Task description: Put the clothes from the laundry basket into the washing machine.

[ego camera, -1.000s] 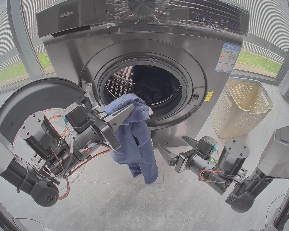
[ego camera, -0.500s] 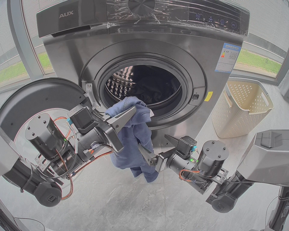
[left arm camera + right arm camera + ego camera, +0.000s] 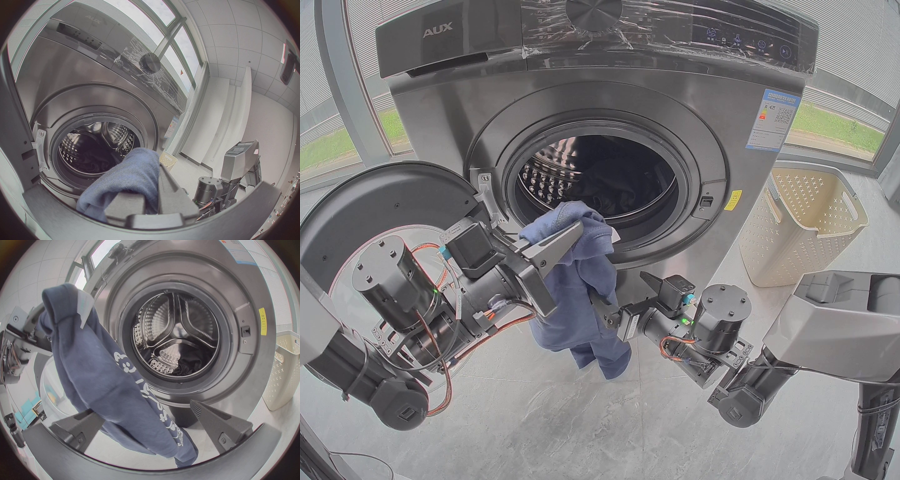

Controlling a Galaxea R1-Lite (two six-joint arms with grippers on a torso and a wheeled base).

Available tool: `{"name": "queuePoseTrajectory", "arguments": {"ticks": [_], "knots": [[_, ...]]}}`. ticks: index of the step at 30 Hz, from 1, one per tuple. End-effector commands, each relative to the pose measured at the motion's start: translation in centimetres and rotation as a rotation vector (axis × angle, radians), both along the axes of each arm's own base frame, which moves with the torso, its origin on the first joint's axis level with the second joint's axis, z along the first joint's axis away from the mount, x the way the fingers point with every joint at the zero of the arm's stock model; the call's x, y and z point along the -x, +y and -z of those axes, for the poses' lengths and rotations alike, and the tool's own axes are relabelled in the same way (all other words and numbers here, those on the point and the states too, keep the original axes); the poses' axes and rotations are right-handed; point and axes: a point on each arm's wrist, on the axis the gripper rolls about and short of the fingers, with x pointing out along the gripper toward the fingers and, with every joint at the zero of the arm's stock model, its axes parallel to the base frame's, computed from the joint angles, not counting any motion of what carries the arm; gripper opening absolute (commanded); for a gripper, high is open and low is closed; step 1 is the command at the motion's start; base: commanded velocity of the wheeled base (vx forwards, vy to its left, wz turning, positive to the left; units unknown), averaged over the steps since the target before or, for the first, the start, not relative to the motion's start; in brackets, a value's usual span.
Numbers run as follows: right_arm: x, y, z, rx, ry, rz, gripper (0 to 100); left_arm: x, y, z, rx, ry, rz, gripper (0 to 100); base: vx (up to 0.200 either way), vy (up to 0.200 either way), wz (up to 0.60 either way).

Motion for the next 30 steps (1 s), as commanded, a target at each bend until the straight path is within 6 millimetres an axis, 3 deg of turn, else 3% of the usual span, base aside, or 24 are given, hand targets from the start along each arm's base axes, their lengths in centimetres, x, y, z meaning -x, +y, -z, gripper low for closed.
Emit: {"name": "queuePoseTrajectory", "arguments": {"ticks": [1, 8, 12, 24, 29, 30], "knots": [[-0.6, -0.2, 1.4, 0.021, 0.024, 0.015, 100, 0.1, 0.1, -0.2, 0.005, -0.005, 0.001, 0, 0.0, 0.0, 0.0], [-2.5, -1.6, 0.5, -0.006, -0.007, 0.074, 100, 0.1, 0.1, -0.2, 0.005, -0.007, 0.001, 0, 0.0, 0.0, 0.0], [-2.5, -1.7, 0.2, -0.01, -0.01, 0.075, 100, 0.2, 0.1, -0.1, 0.002, -0.003, 0.004, 0, 0.0, 0.0, 0.0], [-0.1, 1.6, 0.2, -0.014, -0.018, -0.029, 100, 0.1, 0.0, 0.0, -0.001, 0.002, 0.002, 0, 0.0, 0.0, 0.0], [-1.1, 0.4, -0.4, -0.027, -0.03, 0.011, 100, 0.1, 0.1, -0.1, 0.002, -0.001, -0.001, 0, 0.0, 0.0, 0.0], [-1.7, -0.6, -0.5, -0.026, -0.03, 0.04, 100, 0.1, 0.2, -0.2, 0.004, -0.004, -0.002, 0, 0.0, 0.0, 0.0]]}}
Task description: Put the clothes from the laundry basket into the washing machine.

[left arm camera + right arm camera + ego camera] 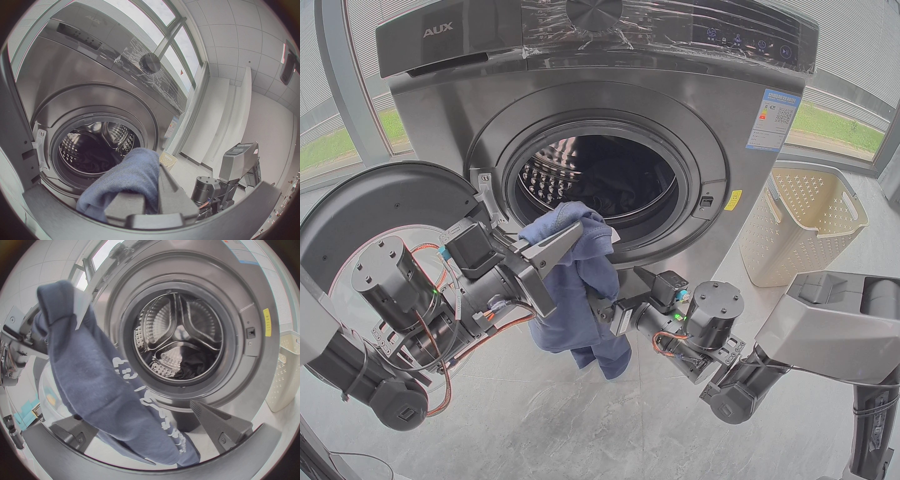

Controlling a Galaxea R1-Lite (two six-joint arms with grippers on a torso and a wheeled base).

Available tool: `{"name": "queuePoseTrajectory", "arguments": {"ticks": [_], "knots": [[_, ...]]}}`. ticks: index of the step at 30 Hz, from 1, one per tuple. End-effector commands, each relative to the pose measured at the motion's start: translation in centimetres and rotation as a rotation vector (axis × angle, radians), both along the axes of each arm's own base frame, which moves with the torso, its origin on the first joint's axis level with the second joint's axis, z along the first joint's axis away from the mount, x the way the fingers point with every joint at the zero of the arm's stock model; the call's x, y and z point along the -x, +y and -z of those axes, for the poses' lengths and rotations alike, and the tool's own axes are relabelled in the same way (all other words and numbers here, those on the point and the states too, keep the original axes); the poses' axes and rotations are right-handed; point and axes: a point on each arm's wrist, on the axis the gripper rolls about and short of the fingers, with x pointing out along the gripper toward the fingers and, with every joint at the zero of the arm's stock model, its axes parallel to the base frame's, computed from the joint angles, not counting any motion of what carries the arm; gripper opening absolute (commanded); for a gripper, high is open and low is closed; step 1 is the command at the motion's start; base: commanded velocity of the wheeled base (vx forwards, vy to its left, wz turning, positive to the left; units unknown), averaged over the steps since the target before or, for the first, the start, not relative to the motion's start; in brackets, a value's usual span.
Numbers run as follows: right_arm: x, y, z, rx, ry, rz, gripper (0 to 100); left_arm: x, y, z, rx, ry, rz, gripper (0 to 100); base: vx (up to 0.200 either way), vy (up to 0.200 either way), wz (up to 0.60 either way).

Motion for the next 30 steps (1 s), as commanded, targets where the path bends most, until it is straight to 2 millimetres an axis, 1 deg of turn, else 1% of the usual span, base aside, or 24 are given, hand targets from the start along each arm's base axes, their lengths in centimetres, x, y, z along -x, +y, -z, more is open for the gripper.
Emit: {"name": "queuePoseTrajectory", "arguments": {"ticks": [1, 4, 5, 6, 8, 12, 20, 26, 30], "knots": [[-1.1, -2.1, -0.9, -0.01, -0.011, 0.058, 100, 0.0, 0.1, -0.2, 0.004, -0.005, -0.003, 0, 0.0, 0.0, 0.0], [-1.3, -3.4, -2.1, -0.022, -0.029, 0.089, 100, 0.0, 0.1, -0.2, 0.004, -0.005, -0.003, 0, 0.0, 0.0, 0.0], [-1.4, -3.5, -2.1, -0.021, -0.027, 0.09, 100, 0.0, 0.1, -0.2, 0.004, -0.005, -0.003, 0, 0.0, 0.0, 0.0], [-1.4, -3.8, -2.5, -0.028, -0.036, 0.098, 100, 0.1, 0.1, -0.2, 0.004, -0.005, -0.001, 0, 0.0, 0.0, 0.0], [-1.3, -4.0, -2.9, -0.034, -0.043, 0.099, 100, 0.1, 0.1, -0.2, 0.003, -0.004, -0.003, 0, 0.0, 0.0, 0.0], [-1.4, -4.1, -3.0, -0.033, -0.044, 0.103, 100, 0.1, 0.2, -0.1, 0.002, -0.003, -0.003, 0, 0.0, 0.0, 0.0], [-2.1, -5.2, -2.4, -0.02, -0.029, 0.14, 100, 0.0, 0.2, -0.2, 0.004, -0.005, -0.004, 0, 0.0, 0.0, 0.0], [-1.9, -4.8, -1.6, -0.001, -0.004, 0.127, 100, -0.1, 0.2, -0.3, 0.007, -0.01, -0.009, 0, 0.0, 0.0, 0.0], [-2.2, -4.4, -0.3, 0.021, 0.023, 0.124, 100, 0.1, 0.2, -0.4, 0.009, -0.013, -0.003, 0, 0.0, 0.0, 0.0]]}}
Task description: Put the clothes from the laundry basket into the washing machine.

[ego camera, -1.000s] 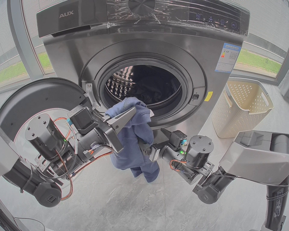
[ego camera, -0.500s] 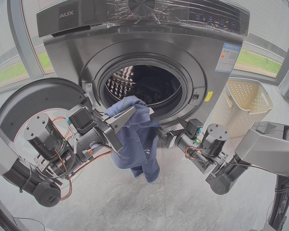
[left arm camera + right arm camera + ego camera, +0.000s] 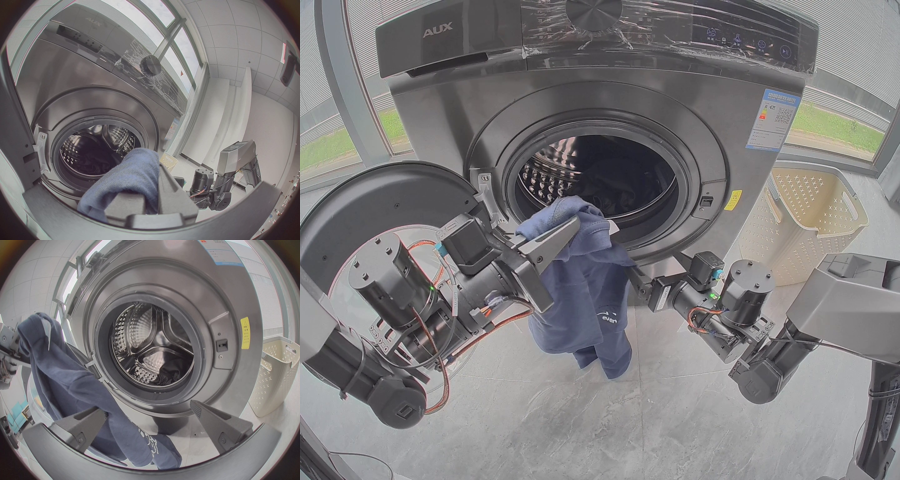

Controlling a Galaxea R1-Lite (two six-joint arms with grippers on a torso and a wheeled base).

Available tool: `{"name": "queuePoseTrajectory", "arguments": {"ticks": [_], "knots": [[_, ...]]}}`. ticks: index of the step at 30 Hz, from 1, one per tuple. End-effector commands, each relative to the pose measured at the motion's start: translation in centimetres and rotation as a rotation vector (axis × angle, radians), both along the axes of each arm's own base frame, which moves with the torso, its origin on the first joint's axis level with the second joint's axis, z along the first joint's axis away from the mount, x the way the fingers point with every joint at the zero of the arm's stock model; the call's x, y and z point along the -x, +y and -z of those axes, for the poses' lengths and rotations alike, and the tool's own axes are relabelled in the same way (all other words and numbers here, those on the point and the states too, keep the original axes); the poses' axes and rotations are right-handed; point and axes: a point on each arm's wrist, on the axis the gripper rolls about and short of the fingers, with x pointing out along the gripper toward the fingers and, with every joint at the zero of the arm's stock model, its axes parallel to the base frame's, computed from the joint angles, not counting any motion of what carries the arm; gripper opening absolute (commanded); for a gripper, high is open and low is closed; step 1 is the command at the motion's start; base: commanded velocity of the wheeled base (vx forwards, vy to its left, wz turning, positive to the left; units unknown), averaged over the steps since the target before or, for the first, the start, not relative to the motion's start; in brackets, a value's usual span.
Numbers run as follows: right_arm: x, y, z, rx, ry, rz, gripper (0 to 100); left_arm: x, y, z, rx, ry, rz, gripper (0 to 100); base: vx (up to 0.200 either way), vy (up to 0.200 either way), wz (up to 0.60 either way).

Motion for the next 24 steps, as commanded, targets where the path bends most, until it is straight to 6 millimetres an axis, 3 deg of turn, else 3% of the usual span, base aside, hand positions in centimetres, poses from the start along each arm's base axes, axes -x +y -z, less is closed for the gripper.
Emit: {"name": "queuePoseTrajectory", "arguments": {"ticks": [1, 14, 15, 24], "knots": [[-0.5, 0.5, 1.3, 0.014, 0.019, -0.002, 100, 0.2, -0.1, -0.1, 0.0, -0.002, 0.009, 0, 0.0, 0.0, 0.0], [-1.8, 3.1, 2.5, -0.009, -0.013, -0.036, 100, 0.2, -0.1, 0.0, -0.001, 0.001, 0.009, 0, 0.0, 0.0, 0.0], [-1.8, 3.1, 2.5, -0.009, -0.013, -0.036, 0, 0.2, -0.1, 0.1, -0.003, 0.003, 0.007, 0, 0.0, 0.0, 0.0], [0.3, 1.3, -2.0, -0.052, -0.077, -0.045, 0, 0.0, -0.1, 0.5, -0.01, 0.015, 0.005, 0, 0.0, 0.0, 0.0]]}}
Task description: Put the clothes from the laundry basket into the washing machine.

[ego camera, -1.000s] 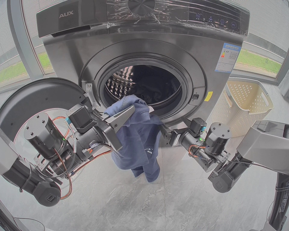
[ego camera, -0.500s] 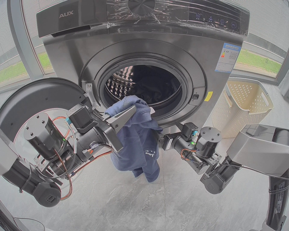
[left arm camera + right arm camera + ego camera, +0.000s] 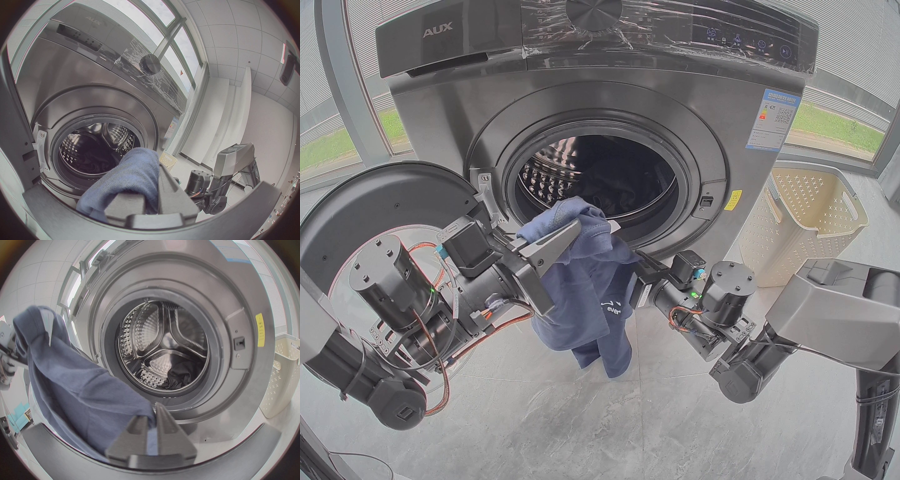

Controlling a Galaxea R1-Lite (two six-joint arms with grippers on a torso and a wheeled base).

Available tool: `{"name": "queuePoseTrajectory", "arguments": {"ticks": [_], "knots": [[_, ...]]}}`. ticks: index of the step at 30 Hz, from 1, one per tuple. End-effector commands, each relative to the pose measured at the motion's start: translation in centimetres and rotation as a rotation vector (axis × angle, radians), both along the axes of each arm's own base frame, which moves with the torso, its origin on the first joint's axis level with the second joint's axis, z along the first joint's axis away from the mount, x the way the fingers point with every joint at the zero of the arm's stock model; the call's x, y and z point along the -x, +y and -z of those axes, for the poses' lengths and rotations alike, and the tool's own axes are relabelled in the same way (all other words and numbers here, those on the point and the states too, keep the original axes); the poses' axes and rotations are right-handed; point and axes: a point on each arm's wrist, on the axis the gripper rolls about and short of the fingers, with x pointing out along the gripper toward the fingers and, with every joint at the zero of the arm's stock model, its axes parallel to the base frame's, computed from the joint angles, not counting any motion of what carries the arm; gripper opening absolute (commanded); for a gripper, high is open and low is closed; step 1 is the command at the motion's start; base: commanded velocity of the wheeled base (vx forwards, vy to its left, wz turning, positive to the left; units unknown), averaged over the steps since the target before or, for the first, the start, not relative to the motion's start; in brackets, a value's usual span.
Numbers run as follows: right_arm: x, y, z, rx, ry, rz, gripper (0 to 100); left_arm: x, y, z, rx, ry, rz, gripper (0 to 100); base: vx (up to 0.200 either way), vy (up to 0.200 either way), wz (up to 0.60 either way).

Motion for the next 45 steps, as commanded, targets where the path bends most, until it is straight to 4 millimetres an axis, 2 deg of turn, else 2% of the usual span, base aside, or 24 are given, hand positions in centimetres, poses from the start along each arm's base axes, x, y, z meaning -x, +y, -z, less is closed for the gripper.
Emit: {"name": "queuePoseTrajectory", "arguments": {"ticks": [1, 4, 5, 10, 13, 24, 36, 37, 43, 45], "knots": [[1.8, -1.5, -3.0, -0.022, -0.034, -0.002, 0, -0.2, 0.0, 0.4, -0.008, 0.013, -0.002, 0, 0.0, 0.0, 0.0], [2.9, -2.1, -3.7, -0.022, -0.034, -0.003, 0, -0.3, 0.0, 0.4, -0.006, 0.012, -0.007, 0, 0.0, 0.0, 0.0], [4.0, -3.0, -4.1, -0.015, -0.024, -0.005, 0, -0.4, 0.0, 0.4, -0.006, 0.013, -0.01, 0, 0.0, 0.0, 0.0], [6.8, -5.6, -4.7, 0.032, 0.003, -0.01, 0, -0.9, 0.2, 0.8, -0.013, 0.023, -0.028, 0, 0.0, 0.0, 0.0], [7.7, -6.5, -5.9, 0.008, -0.019, -0.016, 0, -1.1, 0.2, 0.9, -0.014, 0.027, -0.031, 0, 0.0, 0.0, 0.0], [8.0, -7.5, -9.4, -0.062, -0.123, 0.008, 0, -0.7, 0.1, 1.3, -0.03, 0.032, -0.025, 0, 0.0, 0.0, 0.0], [8.4, -7.8, -10.2, -0.076, -0.146, 0.007, 0, -0.2, -0.5, 2.2, -0.055, 0.06, 0.0, 0, 0.0, 0.0, 0.0], [8.4, -7.8, -10.4, -0.08, -0.151, 0.007, 0, -0.2, -0.5, 2.5, -0.062, 0.068, 0.0, 100, 0.0, 0.0, 0.0], [8.8, -8.1, -11.4, -0.097, -0.182, 0.001, 0, -0.5, -0.6, 3.9, -0.089, 0.113, -0.002, 100, 0.0, 0.0, 0.0], [9.0, -8.1, -11.6, -0.099, -0.188, -0.005, 0, -0.7, -0.4, 5.1, -0.109, 0.16, -0.005, 100, 0.0, 0.0, 0.0]]}}
